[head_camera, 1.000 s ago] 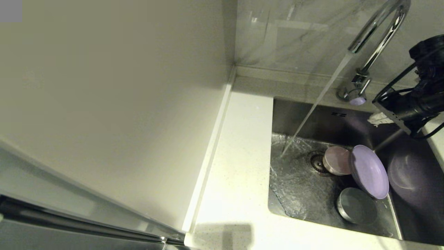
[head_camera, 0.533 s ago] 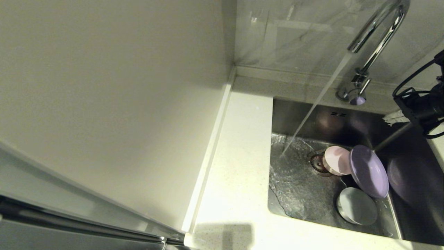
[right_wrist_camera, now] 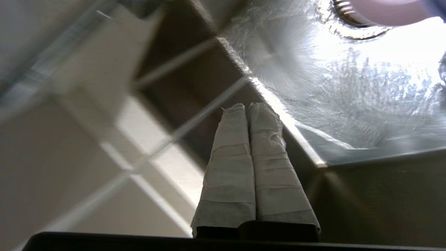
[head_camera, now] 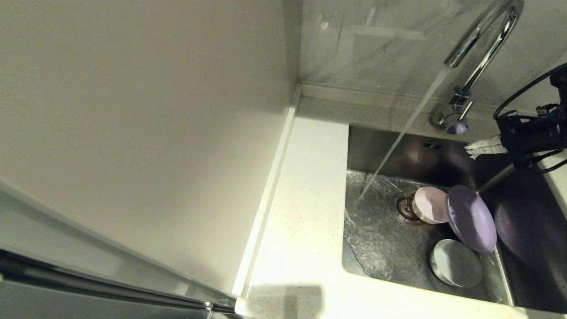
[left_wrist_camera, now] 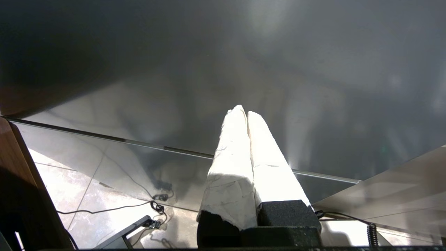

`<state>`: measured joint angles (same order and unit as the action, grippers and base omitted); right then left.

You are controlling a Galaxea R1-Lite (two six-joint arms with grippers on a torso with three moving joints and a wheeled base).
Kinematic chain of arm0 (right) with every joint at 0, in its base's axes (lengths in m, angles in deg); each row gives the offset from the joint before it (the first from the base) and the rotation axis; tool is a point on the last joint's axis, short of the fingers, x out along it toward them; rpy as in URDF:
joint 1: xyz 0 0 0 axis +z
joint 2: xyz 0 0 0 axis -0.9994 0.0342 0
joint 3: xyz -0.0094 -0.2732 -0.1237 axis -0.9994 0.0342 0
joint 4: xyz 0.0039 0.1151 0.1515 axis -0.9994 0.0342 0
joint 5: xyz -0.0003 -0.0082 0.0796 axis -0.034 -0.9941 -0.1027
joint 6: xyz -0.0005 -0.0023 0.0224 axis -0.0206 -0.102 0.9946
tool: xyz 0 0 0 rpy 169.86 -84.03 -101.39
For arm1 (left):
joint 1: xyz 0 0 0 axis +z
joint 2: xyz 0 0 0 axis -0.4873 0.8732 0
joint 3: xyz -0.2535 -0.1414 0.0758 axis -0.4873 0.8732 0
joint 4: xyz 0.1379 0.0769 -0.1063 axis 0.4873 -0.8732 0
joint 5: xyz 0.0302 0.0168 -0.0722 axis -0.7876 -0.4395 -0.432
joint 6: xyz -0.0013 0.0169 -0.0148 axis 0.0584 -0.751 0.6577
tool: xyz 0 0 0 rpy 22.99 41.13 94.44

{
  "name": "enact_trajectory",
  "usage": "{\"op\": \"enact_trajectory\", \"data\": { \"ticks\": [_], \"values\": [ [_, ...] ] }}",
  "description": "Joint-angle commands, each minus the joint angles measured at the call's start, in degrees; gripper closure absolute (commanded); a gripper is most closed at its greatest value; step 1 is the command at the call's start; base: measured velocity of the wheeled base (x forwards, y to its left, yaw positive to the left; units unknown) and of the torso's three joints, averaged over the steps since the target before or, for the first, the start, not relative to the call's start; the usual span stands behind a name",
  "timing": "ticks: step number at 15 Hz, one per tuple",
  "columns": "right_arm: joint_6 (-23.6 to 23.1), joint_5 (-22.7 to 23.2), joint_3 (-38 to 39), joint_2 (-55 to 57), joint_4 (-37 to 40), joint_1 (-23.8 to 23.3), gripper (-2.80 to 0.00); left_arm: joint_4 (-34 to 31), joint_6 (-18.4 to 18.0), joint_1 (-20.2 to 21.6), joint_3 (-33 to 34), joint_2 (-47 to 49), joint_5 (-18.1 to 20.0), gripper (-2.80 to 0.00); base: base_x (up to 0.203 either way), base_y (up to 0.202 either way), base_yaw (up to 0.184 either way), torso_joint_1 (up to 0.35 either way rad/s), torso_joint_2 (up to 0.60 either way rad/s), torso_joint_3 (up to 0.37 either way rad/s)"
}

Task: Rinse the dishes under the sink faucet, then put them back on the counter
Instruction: Turn off the faucet

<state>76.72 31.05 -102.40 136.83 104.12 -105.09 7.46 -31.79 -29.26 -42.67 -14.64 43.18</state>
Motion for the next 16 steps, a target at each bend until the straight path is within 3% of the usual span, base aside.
{"op": "enact_trajectory", "data": {
  "ticks": [1, 8, 12, 16],
  "values": [
    [5.65, 1.75, -1.6, 1.49, -3.23, -0.07, 0.0, 0.01, 0.04, 0.01, 0.18, 0.0, 0.0, 0.0, 0.0, 0.0, 0.0, 0.0, 0.0, 0.0],
    [13.43, 3.83, -2.1, 3.93, -15.27, 0.05, 0.0, -0.01, 0.04, 0.01, 0.18, 0.0, 0.0, 0.0, 0.0, 0.0, 0.0, 0.0, 0.0, 0.0],
    [15.66, 3.67, -4.86, 5.85, -16.53, 0.13, 0.0, 0.06, 0.04, 0.01, 0.17, 0.0, 0.0, 0.0, 0.0, 0.0, 0.0, 0.0, 0.0, 0.0],
    [21.37, 3.31, -5.19, 6.52, -25.91, 0.06, 0.0, 0.06, 0.04, 0.01, 0.18, 0.0, 0.0, 0.0, 0.0, 0.0, 0.0, 0.0, 0.0, 0.0]
  ]
}}
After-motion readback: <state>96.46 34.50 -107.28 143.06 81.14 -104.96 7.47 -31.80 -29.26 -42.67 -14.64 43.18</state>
